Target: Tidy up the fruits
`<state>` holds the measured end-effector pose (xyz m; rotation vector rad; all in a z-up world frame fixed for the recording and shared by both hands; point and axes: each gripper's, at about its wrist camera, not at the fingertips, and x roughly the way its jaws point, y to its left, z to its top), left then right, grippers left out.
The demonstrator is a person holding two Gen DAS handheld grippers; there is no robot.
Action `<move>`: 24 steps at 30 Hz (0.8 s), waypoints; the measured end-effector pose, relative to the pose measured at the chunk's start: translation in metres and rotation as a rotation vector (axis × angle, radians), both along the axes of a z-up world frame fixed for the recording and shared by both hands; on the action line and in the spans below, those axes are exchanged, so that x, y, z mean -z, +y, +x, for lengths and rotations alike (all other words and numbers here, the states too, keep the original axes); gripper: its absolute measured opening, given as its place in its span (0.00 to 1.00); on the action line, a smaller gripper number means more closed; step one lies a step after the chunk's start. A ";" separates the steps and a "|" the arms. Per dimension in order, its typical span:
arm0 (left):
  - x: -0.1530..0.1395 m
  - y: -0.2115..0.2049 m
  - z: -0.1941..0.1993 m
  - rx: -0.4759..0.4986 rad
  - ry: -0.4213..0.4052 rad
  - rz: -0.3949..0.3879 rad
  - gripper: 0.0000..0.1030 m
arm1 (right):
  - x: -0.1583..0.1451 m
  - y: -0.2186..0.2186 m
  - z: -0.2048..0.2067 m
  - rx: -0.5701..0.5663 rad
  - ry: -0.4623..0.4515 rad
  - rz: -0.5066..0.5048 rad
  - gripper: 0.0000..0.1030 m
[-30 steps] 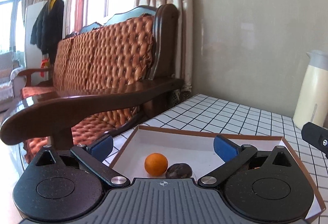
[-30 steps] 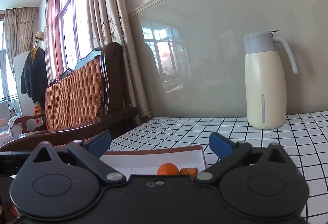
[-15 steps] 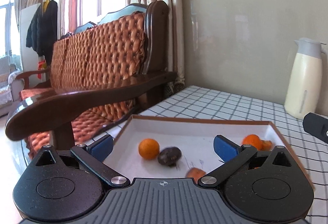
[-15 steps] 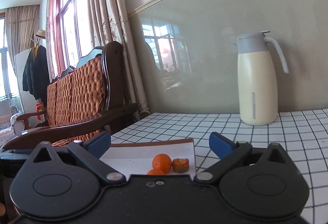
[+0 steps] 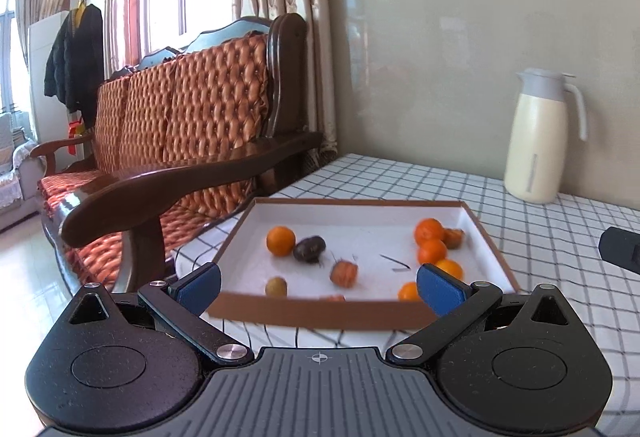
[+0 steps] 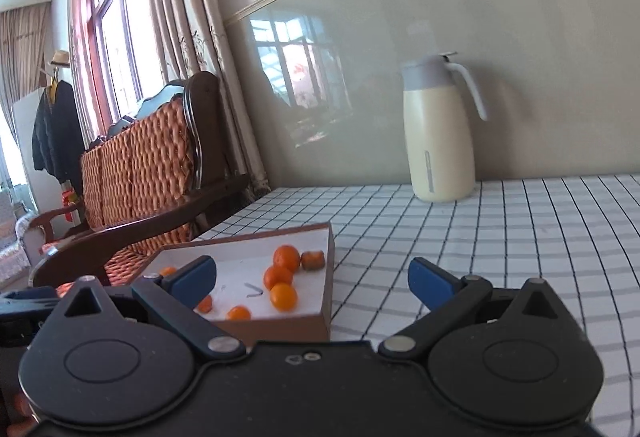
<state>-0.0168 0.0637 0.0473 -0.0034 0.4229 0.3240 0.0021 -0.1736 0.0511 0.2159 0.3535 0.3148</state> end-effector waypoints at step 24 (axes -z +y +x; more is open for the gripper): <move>-0.062 -0.003 -0.121 0.070 -0.068 -0.016 1.00 | -0.052 0.017 -0.089 0.017 -0.089 -0.049 0.94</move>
